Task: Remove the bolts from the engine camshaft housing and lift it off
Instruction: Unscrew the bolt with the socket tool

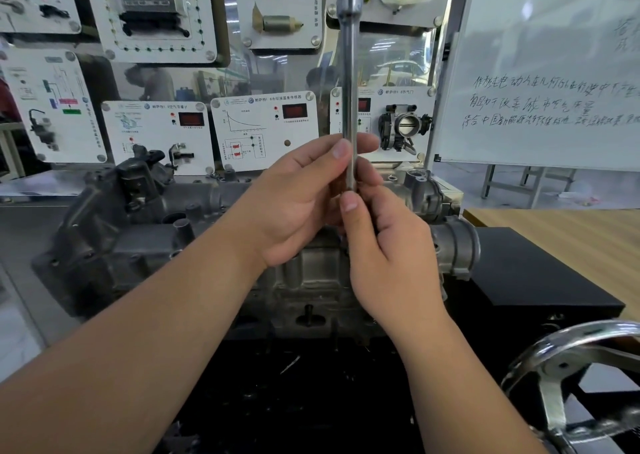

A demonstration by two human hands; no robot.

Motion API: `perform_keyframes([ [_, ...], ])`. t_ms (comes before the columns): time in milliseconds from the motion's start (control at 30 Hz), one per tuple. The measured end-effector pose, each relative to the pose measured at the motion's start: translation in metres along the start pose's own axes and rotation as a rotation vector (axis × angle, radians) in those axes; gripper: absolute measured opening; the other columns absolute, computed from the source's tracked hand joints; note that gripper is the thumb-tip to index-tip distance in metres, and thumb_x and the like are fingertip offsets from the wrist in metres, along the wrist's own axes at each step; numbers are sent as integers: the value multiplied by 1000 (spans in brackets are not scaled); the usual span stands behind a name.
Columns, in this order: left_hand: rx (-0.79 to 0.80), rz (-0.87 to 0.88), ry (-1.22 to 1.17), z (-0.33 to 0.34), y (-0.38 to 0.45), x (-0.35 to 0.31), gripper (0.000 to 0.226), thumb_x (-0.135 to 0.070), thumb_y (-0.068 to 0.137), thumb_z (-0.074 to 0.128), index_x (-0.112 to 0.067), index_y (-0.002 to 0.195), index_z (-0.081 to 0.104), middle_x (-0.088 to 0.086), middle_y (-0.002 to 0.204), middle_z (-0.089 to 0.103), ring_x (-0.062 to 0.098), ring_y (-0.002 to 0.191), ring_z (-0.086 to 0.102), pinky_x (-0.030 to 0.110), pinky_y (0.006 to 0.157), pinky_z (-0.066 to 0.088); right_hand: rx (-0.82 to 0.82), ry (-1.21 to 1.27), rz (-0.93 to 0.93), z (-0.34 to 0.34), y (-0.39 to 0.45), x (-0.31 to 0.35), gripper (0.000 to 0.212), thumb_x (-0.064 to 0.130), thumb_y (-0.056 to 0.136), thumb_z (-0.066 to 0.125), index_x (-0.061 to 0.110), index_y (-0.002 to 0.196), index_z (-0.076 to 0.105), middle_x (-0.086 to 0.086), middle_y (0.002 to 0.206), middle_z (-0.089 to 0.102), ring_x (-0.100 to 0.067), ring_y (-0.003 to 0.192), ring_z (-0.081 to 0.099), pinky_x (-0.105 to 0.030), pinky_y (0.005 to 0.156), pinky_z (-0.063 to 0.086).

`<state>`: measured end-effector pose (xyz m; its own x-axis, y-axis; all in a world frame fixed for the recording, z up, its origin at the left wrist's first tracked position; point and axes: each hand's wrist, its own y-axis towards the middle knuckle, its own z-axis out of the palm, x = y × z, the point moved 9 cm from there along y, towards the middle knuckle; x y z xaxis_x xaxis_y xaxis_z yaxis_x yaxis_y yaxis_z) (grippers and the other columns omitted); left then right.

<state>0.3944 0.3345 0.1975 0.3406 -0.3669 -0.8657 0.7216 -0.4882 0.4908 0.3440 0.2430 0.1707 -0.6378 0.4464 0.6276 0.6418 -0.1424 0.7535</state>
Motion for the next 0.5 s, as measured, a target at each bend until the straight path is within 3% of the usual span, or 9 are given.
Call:
perform_keyframes([
  [67, -6, -20, 8, 0, 1, 2, 30, -28, 96, 51, -29, 95, 81, -5, 81, 70, 18, 92, 62, 47, 98, 41, -16, -2, 15, 0, 0, -2, 43, 49, 97, 45, 27, 130, 62, 15, 123, 69, -6, 110, 65, -35, 88, 55],
  [167, -1, -21, 15, -1, 1, 4, 25, -24, 92, 58, -28, 89, 82, -5, 79, 72, 10, 87, 67, 31, 87, 56, -22, 3, 50, 0, 0, -6, 51, 63, 88, 51, 34, 129, 56, 21, 99, 70, -5, 95, 66, -39, 83, 56],
  [233, 6, 5, 20, 0, 1, 2, 25, -19, 91, 59, -27, 85, 81, -5, 78, 72, 7, 82, 68, 26, 82, 57, -34, -16, 32, -1, 0, -5, 40, 59, 89, 55, 32, 119, 59, 25, 89, 67, -4, 88, 64, -38, 77, 55],
  [367, -17, 18, -2, -3, 2, 1, 27, -20, 91, 57, -26, 81, 80, -5, 77, 71, 8, 76, 66, 30, 82, 50, -10, -57, 1, 0, 1, 1, 35, 49, 96, 48, 27, 119, 64, 19, 86, 69, -6, 85, 63, -32, 68, 48],
  [433, -6, 12, -6, -3, 3, 1, 32, -27, 95, 50, -26, 86, 81, -4, 82, 72, 11, 81, 65, 34, 86, 44, 25, -64, -3, 2, 2, 1, 27, 48, 98, 44, 29, 103, 62, 20, 71, 61, -7, 76, 60, -31, 63, 43],
  [500, 8, 0, 5, -2, 2, 1, 33, -27, 96, 48, -28, 91, 81, -5, 85, 73, 12, 85, 65, 37, 88, 44, 43, -44, 9, 2, 3, 0, 28, 47, 98, 41, 27, 99, 62, 17, 71, 62, -5, 71, 59, -28, 60, 42],
])
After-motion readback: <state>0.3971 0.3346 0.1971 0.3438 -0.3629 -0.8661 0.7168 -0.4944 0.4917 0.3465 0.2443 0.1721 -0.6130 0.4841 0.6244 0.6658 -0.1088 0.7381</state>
